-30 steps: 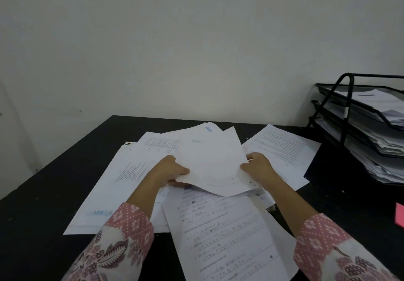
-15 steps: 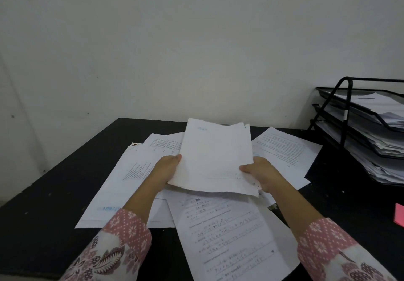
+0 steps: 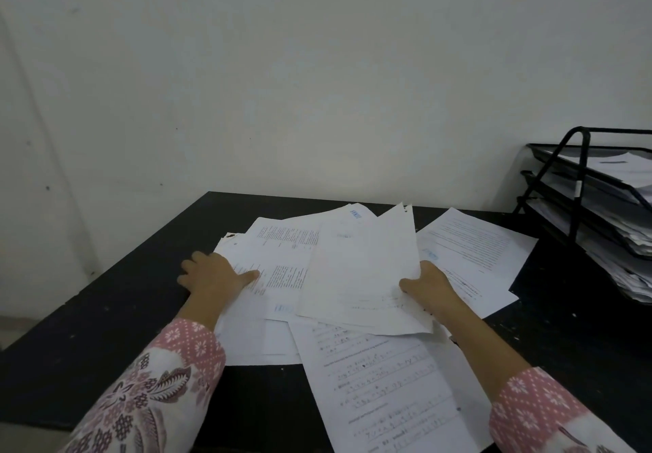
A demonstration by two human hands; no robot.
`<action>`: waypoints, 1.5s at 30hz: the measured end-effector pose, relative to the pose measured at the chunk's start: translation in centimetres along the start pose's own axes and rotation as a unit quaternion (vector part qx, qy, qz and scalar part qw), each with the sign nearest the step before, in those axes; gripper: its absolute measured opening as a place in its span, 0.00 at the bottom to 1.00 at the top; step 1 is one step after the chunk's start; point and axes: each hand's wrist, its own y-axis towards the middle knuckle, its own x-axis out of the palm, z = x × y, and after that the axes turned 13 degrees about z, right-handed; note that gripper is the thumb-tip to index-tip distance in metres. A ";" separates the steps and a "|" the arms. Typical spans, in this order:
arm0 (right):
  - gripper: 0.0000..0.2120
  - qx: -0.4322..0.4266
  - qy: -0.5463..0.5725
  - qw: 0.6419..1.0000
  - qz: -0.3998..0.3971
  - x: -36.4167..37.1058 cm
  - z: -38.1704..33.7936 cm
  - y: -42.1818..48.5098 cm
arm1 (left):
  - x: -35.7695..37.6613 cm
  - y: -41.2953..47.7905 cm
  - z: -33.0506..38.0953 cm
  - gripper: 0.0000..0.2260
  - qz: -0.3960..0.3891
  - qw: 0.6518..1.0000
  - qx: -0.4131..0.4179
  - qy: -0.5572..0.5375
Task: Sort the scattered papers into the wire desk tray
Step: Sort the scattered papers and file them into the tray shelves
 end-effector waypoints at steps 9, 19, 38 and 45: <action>0.14 0.007 -0.003 1.000 0.018 0.1 -0.2 -0.2 | -0.5 0.2 -1.2 0.31 -0.014 0.996 0.001 -0.087; 0.12 0.034 0.078 0.996 -0.011 -0.5 -1.3 -0.9 | -1.4 -1.3 0.9 0.09 -0.156 0.929 0.001 -0.337; 0.24 -0.034 -0.120 0.992 -0.032 -1.4 -1.3 -1.9 | -1.0 -6.1 4.5 0.08 -0.111 0.957 0.143 -0.226; 0.24 -0.034 -0.143 0.988 -0.039 -2.1 -1.4 -2.4 | -1.6 -7.0 6.4 0.15 -0.149 0.961 0.103 -0.208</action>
